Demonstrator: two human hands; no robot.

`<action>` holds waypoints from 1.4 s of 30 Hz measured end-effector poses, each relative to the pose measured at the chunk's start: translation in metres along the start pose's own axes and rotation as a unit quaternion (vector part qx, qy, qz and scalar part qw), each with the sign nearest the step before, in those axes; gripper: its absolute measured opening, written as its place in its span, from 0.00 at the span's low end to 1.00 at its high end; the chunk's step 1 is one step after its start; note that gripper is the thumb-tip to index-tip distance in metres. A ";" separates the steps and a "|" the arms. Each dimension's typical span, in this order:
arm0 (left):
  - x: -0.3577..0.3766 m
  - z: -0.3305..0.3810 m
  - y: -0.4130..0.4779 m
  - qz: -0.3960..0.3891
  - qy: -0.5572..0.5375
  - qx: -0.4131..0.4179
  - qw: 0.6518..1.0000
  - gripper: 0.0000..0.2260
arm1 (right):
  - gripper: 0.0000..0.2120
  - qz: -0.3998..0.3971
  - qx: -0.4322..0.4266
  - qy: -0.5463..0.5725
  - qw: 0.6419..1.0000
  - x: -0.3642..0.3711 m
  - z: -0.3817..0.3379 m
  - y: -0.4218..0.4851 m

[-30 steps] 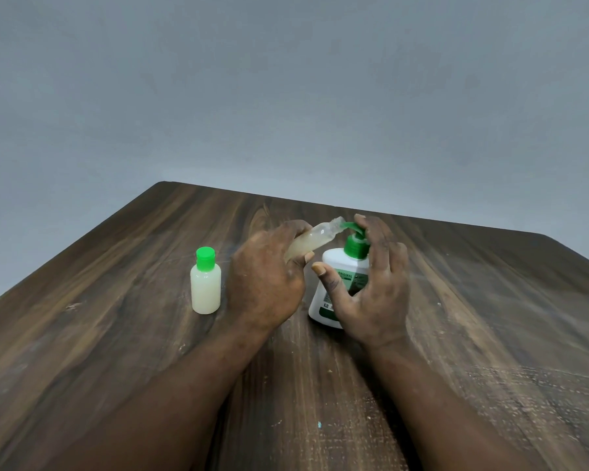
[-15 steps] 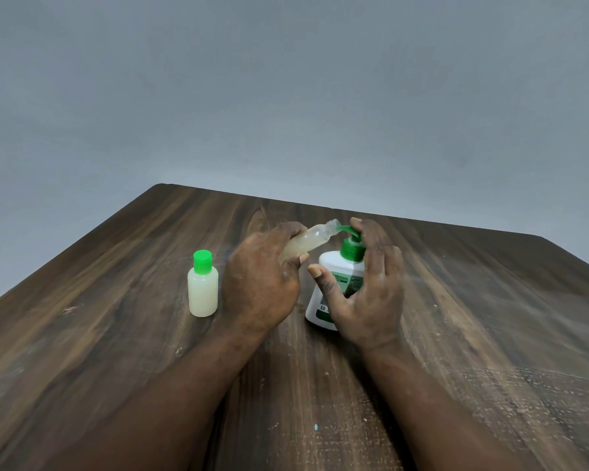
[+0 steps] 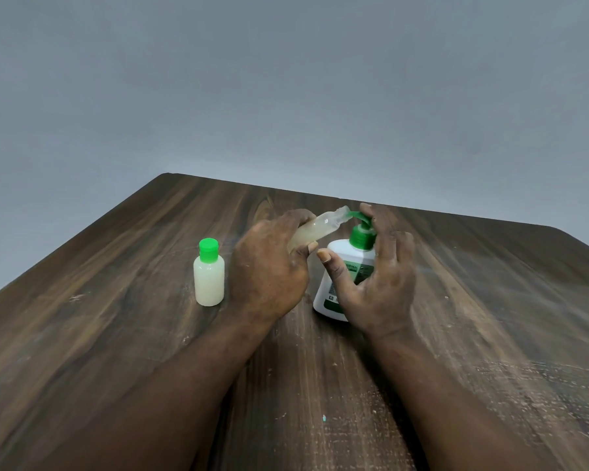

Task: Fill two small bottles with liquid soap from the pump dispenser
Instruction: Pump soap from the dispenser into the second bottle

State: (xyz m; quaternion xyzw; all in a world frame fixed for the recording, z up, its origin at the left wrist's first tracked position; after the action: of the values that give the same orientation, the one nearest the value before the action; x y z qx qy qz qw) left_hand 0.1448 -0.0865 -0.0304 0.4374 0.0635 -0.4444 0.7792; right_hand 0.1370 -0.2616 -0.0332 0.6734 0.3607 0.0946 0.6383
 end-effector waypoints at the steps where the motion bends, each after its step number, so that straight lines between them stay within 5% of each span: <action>1: 0.000 -0.001 -0.001 -0.001 -0.002 -0.001 1.000 0.14 | 0.41 -0.005 -0.003 0.000 1.000 0.000 0.000 -0.001; 42: 0.001 -0.002 -0.002 -0.010 -0.005 -0.003 1.000 0.15 | 0.40 -0.017 -0.017 -0.029 0.999 -0.002 0.000 -0.002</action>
State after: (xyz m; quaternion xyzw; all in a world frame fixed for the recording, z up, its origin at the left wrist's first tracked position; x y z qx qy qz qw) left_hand 0.1442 -0.0863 -0.0329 0.4317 0.0650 -0.4541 0.7767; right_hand 0.1347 -0.2629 -0.0341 0.6587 0.3521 0.0706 0.6612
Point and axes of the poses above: each hand's wrist, its own y-axis towards the middle knuckle, its own x-axis out of the palm, z = x × y, the point moved 4 cm from there along y, towards the middle knuckle, and after that the axes turned 8 degrees about -x, right-handed, at the moved point
